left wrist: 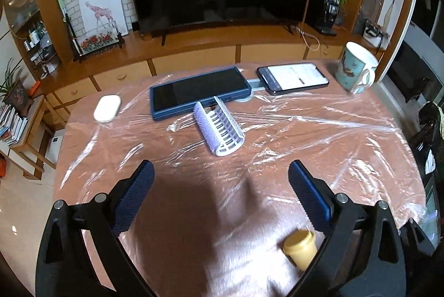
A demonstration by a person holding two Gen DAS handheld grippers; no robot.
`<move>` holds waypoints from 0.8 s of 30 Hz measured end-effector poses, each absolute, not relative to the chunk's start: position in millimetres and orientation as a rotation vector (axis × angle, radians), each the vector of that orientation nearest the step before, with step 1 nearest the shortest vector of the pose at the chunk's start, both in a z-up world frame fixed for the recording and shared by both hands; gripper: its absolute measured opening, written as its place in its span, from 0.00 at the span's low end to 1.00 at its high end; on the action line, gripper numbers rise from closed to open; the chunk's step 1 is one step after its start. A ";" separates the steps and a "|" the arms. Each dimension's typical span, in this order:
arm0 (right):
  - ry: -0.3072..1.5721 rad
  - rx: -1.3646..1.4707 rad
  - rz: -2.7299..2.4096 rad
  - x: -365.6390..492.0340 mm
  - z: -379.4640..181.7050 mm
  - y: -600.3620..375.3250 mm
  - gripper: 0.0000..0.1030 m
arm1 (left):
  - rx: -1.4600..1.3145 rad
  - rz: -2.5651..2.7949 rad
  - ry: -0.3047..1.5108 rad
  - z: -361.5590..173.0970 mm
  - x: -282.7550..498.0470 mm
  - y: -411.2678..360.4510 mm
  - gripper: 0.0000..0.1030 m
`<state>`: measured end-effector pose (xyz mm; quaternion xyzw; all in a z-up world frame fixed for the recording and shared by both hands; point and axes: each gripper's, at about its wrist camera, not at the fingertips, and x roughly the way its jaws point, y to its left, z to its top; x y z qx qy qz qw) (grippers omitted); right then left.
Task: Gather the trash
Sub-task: 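Move both tools back over the table toward the yellow cup, then grasp the purple hair roller with the left gripper while the right gripper grasps the yellow cup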
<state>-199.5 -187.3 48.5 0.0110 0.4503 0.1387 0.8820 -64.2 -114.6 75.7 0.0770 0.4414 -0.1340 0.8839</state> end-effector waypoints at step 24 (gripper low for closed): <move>1.004 0.039 0.286 -174.1 27.0 -167.7 0.71 | 0.183 -0.256 1.046 18.3 5.1 -120.7 0.95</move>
